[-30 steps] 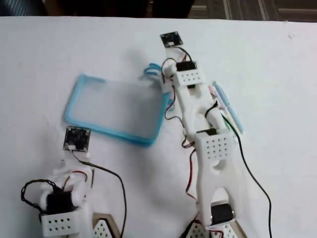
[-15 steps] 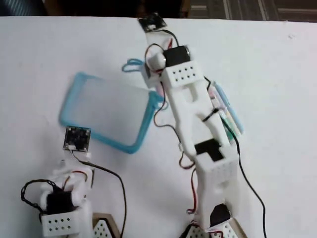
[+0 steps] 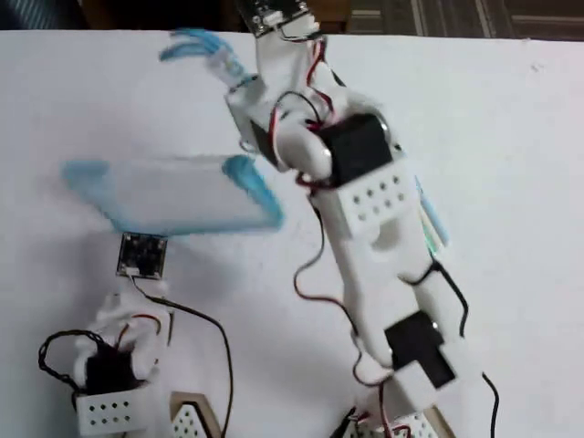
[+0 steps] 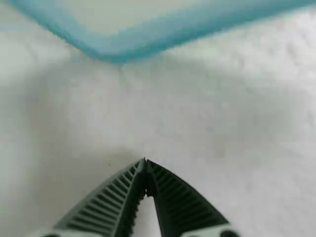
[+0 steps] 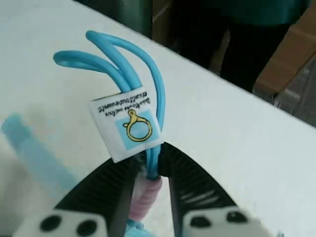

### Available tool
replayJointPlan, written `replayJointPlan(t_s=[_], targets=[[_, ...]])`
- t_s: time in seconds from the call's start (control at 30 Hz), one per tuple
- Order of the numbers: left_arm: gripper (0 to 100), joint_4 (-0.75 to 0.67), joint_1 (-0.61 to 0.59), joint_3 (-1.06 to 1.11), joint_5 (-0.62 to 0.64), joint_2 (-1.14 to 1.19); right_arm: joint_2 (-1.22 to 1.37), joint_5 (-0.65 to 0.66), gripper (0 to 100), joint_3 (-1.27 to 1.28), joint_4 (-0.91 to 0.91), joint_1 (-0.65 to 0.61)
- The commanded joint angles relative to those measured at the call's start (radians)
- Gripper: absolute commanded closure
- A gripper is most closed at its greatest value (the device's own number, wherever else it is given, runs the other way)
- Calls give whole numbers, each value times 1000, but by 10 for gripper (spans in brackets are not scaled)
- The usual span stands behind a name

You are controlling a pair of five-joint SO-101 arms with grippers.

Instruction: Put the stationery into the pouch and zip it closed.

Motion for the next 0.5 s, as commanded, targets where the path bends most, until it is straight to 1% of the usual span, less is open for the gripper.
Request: replayJointPlan(t_s=[0.0, 0.2, 0.47], targets=[[976, 5, -2, -5, -3, -5, -91, -9, 981, -43, -79, -42], [976, 5, 2, -5, -2, -5, -134, -9, 981, -43, -124, -113], [976, 5, 1, -5, 2, -5, -193, -9, 981, -44, -125, -120]])
